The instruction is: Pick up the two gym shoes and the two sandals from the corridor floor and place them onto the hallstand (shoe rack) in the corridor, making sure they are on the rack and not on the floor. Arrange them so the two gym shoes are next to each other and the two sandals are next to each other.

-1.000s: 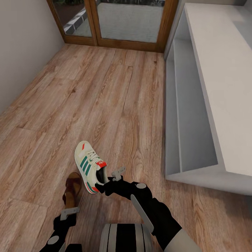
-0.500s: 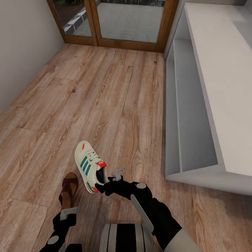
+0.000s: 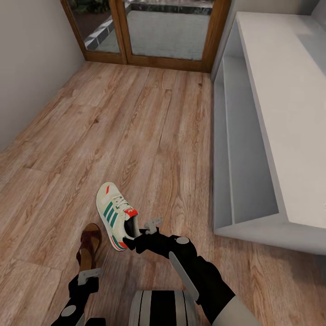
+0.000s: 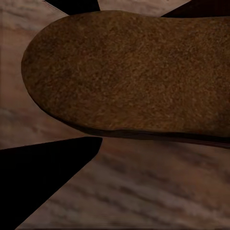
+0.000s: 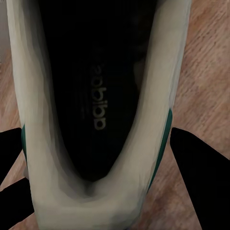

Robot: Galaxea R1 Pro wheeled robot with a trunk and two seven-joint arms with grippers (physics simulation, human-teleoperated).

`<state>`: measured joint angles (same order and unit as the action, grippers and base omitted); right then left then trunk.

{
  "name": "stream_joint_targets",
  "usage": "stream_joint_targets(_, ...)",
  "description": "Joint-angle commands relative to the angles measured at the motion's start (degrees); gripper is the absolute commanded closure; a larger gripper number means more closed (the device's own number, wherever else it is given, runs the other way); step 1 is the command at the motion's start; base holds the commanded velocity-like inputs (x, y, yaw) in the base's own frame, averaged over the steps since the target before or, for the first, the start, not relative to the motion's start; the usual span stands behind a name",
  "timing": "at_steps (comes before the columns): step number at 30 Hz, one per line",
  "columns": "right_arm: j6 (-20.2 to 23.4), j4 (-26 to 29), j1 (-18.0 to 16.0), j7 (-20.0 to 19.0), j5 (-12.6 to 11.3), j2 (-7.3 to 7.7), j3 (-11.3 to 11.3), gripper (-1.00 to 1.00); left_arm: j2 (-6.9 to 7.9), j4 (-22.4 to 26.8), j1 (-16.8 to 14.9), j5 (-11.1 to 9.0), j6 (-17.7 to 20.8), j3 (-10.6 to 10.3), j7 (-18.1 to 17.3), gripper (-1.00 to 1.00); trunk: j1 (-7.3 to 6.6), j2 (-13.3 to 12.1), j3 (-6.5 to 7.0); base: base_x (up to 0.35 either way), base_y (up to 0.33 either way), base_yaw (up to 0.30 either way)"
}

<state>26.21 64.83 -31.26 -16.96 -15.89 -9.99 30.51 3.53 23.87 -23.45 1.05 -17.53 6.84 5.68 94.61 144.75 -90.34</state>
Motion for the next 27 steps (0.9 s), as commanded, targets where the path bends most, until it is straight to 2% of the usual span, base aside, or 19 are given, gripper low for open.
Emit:
stream_joint_targets(1,0.33,0.04,0.00,0.00,-0.28,0.00,-0.02,1.00,-0.01,-0.05,-0.02,0.32,-0.14,0.10,0.12,1.00,-0.03,0.00,0.20,0.000,0.000,0.000)
stream_joint_targets(27,0.25,-0.12,0.03,-0.09,-0.20,0.00,-0.01,1.00,-0.06,0.40,-0.07,0.47,0.04,0.10,0.12,1.00,-0.70,-0.35,5.96,0.000,0.000,0.000)
